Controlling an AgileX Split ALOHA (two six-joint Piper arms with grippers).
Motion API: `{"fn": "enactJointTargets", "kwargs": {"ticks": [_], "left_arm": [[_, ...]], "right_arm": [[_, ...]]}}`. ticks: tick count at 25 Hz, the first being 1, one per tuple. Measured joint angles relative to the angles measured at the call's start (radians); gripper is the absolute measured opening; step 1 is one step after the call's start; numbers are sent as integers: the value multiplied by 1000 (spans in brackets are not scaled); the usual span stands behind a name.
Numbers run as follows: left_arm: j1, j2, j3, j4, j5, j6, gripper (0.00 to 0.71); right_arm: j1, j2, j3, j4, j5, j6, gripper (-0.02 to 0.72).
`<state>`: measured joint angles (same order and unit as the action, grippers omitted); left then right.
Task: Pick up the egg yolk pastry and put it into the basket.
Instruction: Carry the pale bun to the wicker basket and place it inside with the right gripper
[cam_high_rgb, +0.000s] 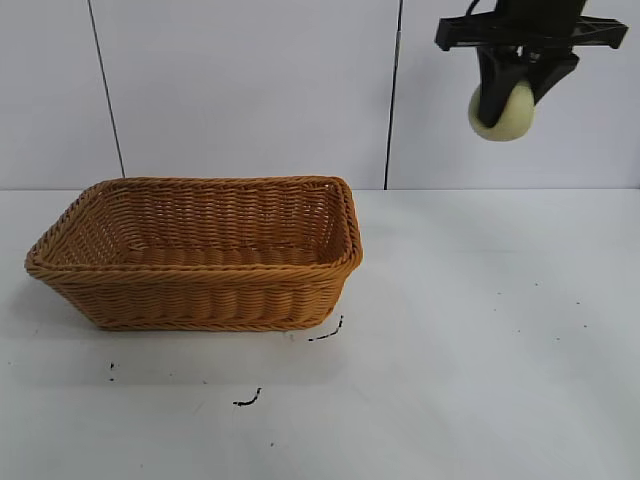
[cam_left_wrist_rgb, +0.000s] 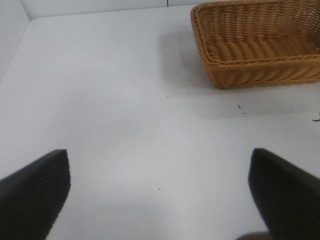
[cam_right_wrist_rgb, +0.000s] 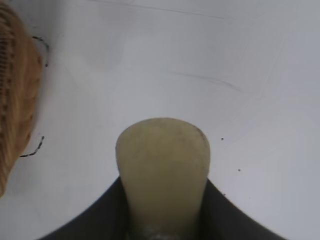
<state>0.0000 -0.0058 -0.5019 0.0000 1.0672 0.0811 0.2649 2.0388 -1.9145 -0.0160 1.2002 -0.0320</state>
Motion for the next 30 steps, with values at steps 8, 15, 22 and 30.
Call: {"fn": "enactJointTargets", "kwargs": {"ticks": [8, 15, 22, 30], "left_arm": [[0, 0, 0, 0, 0, 0, 697], [0, 0, 0, 0, 0, 0, 697], [0, 0, 0, 0, 0, 0, 697], [0, 0, 0, 0, 0, 0, 697]], "right_arm": [[198, 1, 0, 0, -135, 0, 212], [338, 55, 0, 1, -299, 5, 212], [366, 190, 0, 16, -456, 43, 212], [366, 338, 0, 32, -548, 47, 222]]}}
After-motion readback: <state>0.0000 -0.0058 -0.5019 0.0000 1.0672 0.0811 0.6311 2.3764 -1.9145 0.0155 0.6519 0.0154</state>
